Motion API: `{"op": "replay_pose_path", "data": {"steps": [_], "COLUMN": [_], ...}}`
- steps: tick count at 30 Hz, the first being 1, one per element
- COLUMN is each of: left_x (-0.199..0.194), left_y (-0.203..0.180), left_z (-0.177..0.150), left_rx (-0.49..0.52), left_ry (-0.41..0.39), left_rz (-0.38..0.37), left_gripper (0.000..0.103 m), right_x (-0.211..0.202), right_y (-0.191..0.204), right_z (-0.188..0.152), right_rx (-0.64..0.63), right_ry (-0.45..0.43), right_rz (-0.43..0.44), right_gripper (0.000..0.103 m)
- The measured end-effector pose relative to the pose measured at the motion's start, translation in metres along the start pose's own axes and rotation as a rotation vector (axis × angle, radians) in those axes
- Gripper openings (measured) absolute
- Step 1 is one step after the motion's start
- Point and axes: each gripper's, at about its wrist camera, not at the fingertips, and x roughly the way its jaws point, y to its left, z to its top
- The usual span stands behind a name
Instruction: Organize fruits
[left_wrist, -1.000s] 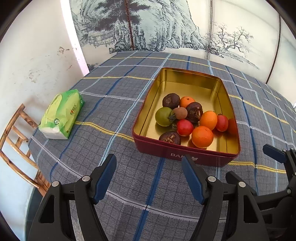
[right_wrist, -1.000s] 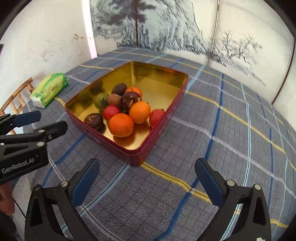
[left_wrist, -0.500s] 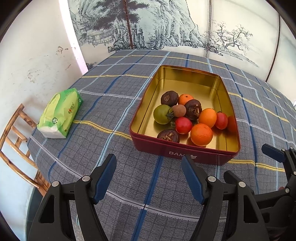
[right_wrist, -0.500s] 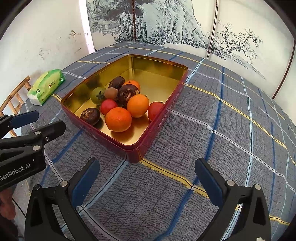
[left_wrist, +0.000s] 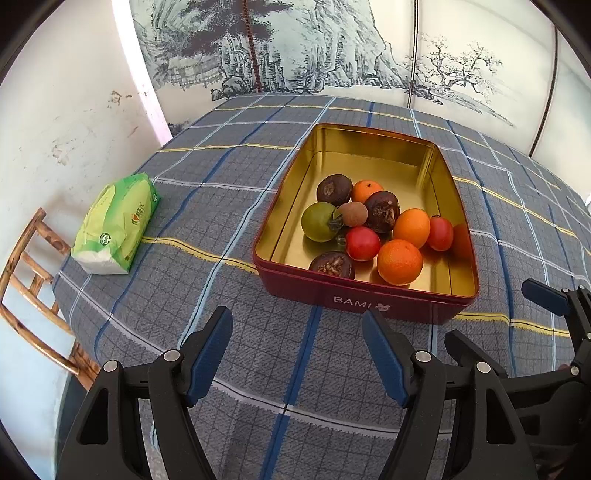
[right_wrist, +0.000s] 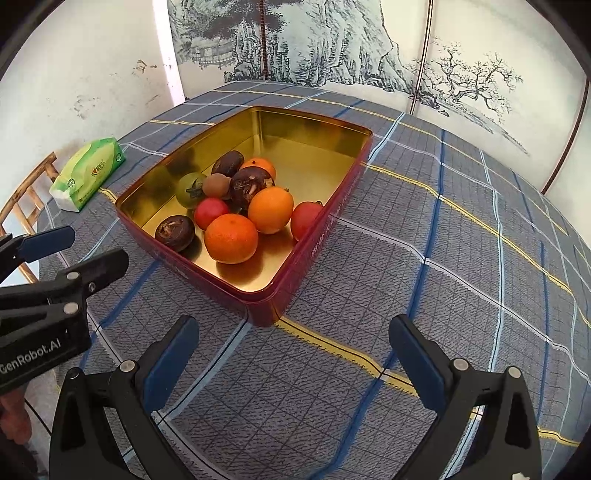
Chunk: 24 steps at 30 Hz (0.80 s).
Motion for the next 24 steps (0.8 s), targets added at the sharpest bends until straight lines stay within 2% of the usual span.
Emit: {"op": "replay_pose_path", "data": {"steps": [24], "left_x": [0.0029], "left_y": [0.0000], "left_z": [-0.0008], "left_rx": [0.002], "left_ry": [0.008], "left_rz": [-0.002], "left_gripper": [0.073], "right_x": [0.0023], "right_y": [-0.0010], "right_z": [0.0013], "right_rx": [0.006], "right_ry": [0.016], "right_rz": [-0.007], "right_gripper": [0.102]}}
